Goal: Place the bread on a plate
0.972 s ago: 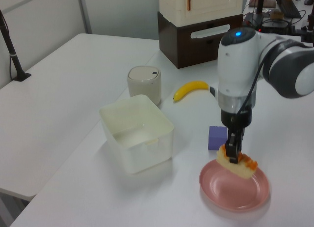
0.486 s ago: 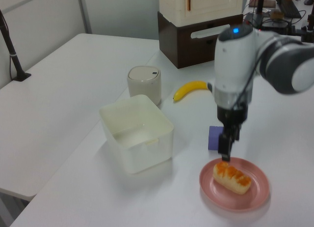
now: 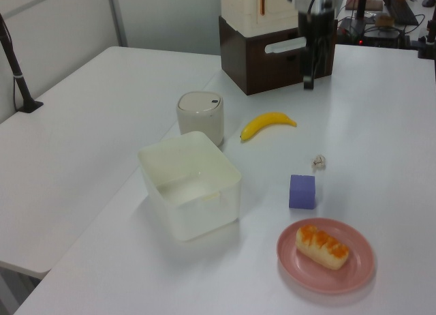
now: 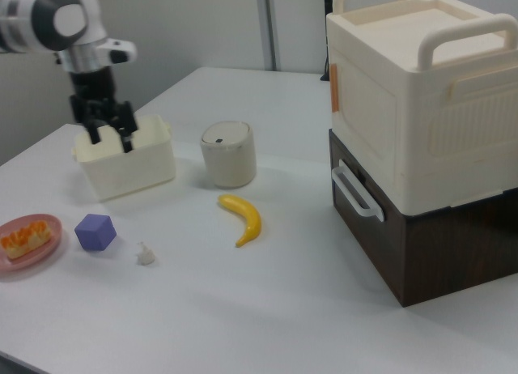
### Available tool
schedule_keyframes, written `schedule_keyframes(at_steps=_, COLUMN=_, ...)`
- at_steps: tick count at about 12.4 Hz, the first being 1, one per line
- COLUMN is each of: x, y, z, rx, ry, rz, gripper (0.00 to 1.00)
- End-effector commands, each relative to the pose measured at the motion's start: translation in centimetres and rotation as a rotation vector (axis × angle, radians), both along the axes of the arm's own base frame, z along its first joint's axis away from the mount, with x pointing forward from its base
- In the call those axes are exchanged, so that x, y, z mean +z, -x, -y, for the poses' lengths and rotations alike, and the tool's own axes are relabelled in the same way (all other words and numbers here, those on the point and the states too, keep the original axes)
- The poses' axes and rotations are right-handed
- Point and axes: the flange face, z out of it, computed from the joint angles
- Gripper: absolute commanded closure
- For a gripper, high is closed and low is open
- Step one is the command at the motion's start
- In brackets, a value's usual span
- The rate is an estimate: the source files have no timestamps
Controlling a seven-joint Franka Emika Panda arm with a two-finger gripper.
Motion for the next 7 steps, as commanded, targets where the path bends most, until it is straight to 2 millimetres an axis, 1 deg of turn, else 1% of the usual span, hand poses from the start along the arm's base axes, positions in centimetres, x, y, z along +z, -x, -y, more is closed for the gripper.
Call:
schedule_keyframes(at_steps=1, x=0.6, y=-0.9, z=7.5, rx=0.009, ry=-0.001, rz=-0.007, gripper=0.00)
schedule_keyframes(at_steps=2, x=0.5, y=-1.3, z=8.3, rx=0.003, ry=0.002, rz=0.010, gripper=0.00)
schedule_keyframes(at_steps=3, x=0.6, y=-1.5, z=8.4, rx=-0.020, ry=0.002, rz=0.030, gripper=0.00)
schedule_keyframes(at_steps=5, x=1.5, y=-2.0, z=10.0, rx=-0.100, ry=-0.001, rz=0.063, gripper=0.00)
schedule_keyframes(at_steps=7, x=1.6, y=-2.3, z=10.0, rx=-0.105, ry=-0.005, rz=0.076, gripper=0.00)
